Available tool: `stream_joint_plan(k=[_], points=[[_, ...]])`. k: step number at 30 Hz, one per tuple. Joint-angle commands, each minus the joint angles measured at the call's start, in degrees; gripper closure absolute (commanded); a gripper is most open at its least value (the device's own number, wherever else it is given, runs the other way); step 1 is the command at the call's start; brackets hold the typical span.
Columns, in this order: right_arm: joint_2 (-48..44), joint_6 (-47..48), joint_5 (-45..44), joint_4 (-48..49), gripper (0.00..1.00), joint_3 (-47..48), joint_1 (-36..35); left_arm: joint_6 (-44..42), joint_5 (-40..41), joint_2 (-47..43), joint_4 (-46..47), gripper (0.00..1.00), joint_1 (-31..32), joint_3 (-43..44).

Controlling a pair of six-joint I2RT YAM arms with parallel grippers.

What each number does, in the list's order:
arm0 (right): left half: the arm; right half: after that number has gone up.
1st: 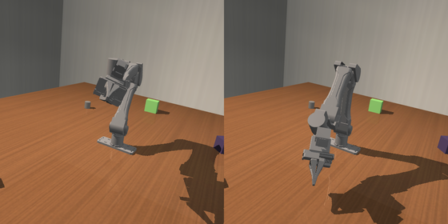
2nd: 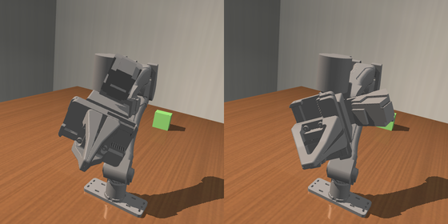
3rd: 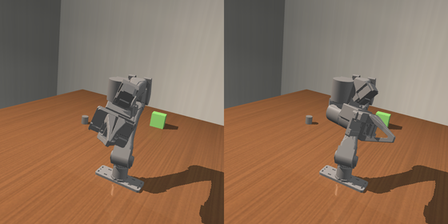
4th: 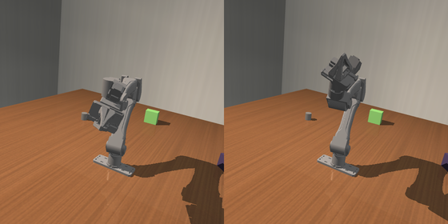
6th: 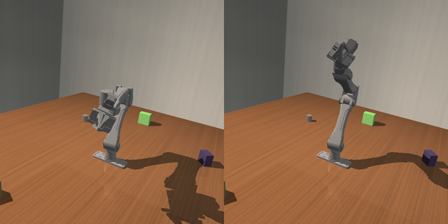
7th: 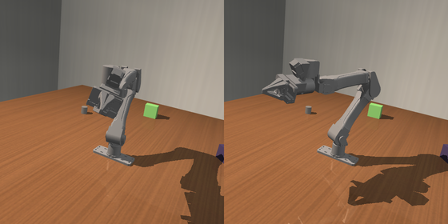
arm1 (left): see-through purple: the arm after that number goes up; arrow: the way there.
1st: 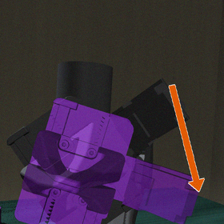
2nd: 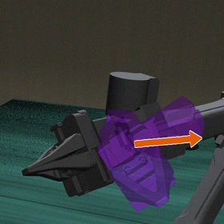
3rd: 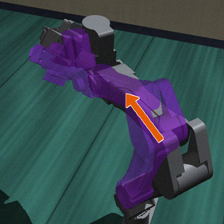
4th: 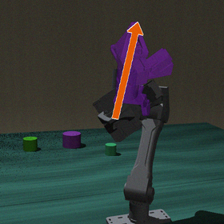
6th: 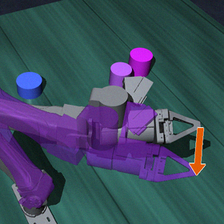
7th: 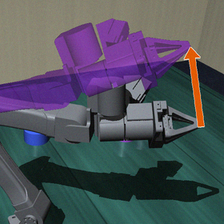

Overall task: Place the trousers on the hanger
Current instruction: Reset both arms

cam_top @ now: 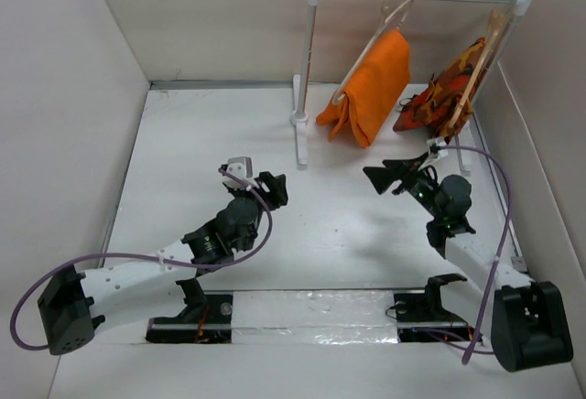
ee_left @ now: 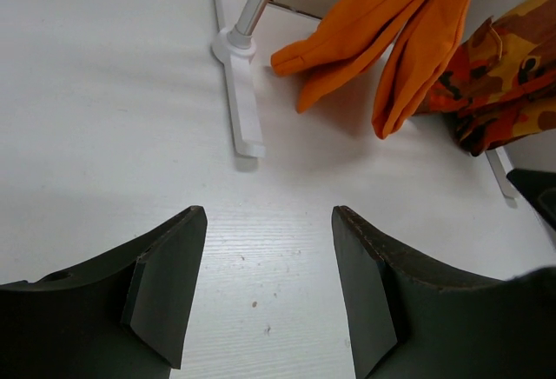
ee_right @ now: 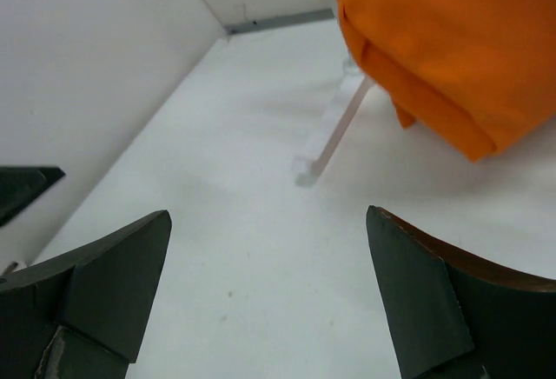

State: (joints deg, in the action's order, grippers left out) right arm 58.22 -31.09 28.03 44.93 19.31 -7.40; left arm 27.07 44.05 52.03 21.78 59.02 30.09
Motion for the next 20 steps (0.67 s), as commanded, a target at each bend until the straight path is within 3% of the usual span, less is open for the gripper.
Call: stream_joint_plan(k=[1,5,11,20], points=[[-5.0,7.7,-5.2,-8.3,0.0,-4.7,-1.0,1.8,2.2,-4.0,-1.0,0.43,-0.2,-1.5],[-11.6,10.9,-6.2,-14.4,0.0,-7.1,-0.5,2.6,1.3,-5.7,-2.0,0.43,-0.2,-4.1],[-12.8,13.1,-7.0,-20.8,0.0,-4.8,-0.5,4.4,1.1,-4.6,-3.1,0.44,-0.2,-4.0],[-11.1,12.9,-5.5,-20.0,0.0,-2.9,-0.5,3.3,0.7,-4.7,-2.1,0.43,-0.2,-3.5]])
